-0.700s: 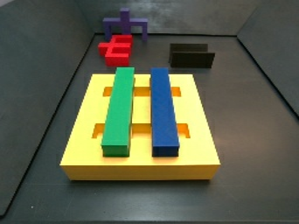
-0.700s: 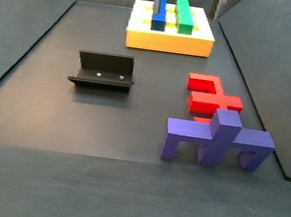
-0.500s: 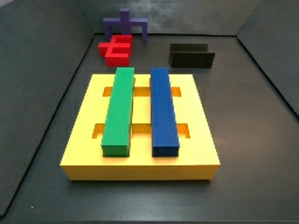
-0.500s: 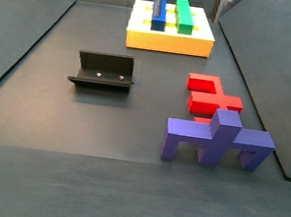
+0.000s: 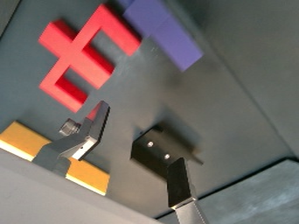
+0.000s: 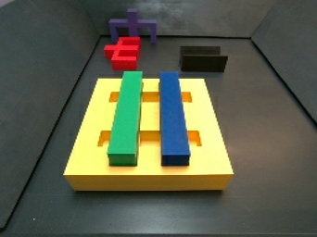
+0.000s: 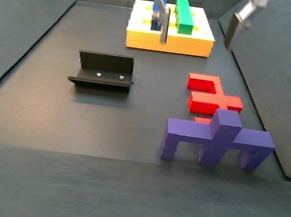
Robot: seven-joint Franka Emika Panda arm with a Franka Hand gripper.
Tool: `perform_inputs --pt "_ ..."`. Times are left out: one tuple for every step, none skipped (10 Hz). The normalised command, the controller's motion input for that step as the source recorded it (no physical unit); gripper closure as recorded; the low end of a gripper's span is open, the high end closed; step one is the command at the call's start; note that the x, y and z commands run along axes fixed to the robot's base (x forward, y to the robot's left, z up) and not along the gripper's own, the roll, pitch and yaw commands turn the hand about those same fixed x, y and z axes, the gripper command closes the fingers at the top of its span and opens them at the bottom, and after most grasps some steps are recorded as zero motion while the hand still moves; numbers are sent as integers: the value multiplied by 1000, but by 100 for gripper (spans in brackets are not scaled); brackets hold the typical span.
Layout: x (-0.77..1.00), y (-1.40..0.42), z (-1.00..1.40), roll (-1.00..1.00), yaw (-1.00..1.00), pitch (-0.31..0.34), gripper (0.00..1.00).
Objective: Pick up the purple object. Move up. Move to above the board. Insert the purple object.
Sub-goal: Pick up the purple object.
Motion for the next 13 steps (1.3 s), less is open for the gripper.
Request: perform_inputs --pt "0 834 -166 -41 -140 0 0" --pt "-26 777 -177 -3 -214 0 0" --pt "-151 654 -309 -3 -194 0 0" --pt "-383 511 -443 -54 -77 -93 0" --pt "-383 280 -454 -27 0 -134 0" --pt "-249 66 -277 -84 23 -134 0" --pt "-197 0 -189 -91 134 -147 0" --pt "-240 -86 -271 0 109 -134 0" --pt "-257 0 -220 0 0 -110 0" --pt "-106 0 -231 60 -60 -17 0" --pt "-74 0 -271 10 0 -31 0" --pt "-114 17 -291 23 0 -26 0" --pt "-166 0 -280 1 -20 -34 0"
